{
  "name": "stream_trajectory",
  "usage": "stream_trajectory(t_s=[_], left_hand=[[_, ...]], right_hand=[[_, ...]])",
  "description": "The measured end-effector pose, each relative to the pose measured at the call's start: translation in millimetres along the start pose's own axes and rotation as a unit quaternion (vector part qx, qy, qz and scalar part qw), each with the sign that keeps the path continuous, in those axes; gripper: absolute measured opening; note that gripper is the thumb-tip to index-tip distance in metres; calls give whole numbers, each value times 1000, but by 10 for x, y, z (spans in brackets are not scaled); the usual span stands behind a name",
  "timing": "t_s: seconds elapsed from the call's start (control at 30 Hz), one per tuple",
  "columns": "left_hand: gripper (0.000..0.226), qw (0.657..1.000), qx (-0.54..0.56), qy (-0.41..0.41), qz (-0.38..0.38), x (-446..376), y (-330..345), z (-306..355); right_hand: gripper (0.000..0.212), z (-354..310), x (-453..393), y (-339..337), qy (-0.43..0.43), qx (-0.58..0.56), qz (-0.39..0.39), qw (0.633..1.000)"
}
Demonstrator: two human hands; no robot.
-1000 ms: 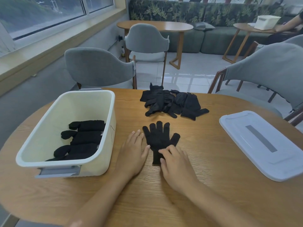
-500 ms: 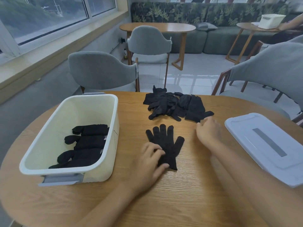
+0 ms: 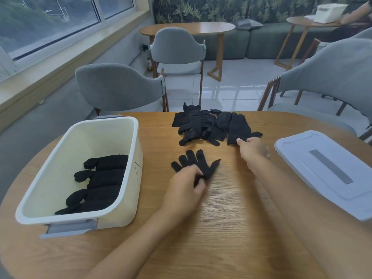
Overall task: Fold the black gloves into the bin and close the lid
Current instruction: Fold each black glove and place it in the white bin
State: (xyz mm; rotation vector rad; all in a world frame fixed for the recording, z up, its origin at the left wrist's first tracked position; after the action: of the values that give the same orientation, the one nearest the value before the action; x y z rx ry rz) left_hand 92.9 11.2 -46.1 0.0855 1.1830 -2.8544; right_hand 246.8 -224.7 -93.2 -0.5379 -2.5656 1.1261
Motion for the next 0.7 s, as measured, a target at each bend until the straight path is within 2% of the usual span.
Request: stream_trajectory(t_s=[0.07,0.13,0.17,0.23,0.3,0.37,0.4,0.43,0.47,0.57,0.63,0.7], left_hand=[[7,983,162,-82,22,-67,-154,-22],[6,926,346,-142,46,-78,-260,-40],[7,877,446,-167,59,-62,-279,-62],[9,749,623,-210,82,2,-258,-106],[8,654,704,-255,105,121,-142,-194],[12,603,727,-310,111,314,71,-313],[14,597,717,-341,108,440,172,-377],[17,609,693,-373,96,576,261,-432],[18,644,651,-397,66,703,321,-449],[30,804,445,-391,-54,920,343,-396],[38,896,311,-312,-54,903,221,-349],[31,975,145,-169,15,816,14,-280]], right_hand=[[43,42,-10,-50,9,-62,-7,998],[41,80,-13,-105,14,-132,-13,991],[38,101,-3,-140,14,-160,-10,987],[20,151,11,-204,18,-203,2,979],[8,180,20,-252,17,-225,9,974],[11,184,47,-289,15,-234,6,972],[10,187,53,-299,16,-239,3,971],[9,189,62,-313,18,-246,2,969],[10,197,58,-311,19,-251,1,968],[30,202,44,-314,24,-263,1,964],[34,205,14,-326,21,-275,7,961],[30,180,-39,-361,3,-276,18,961]])
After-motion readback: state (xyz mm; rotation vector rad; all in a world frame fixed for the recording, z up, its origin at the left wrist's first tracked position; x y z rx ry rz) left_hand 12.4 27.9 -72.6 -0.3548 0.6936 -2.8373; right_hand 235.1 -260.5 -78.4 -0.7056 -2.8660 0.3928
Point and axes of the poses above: each hand's wrist, its own x-axis away from the middle knuckle, its own y-axis out of the palm, z = x × y, the point moved 7 cm from there along -x, towards the middle knuckle, and after that the axes turned 5 degrees about -y, right-handed, at the moved point
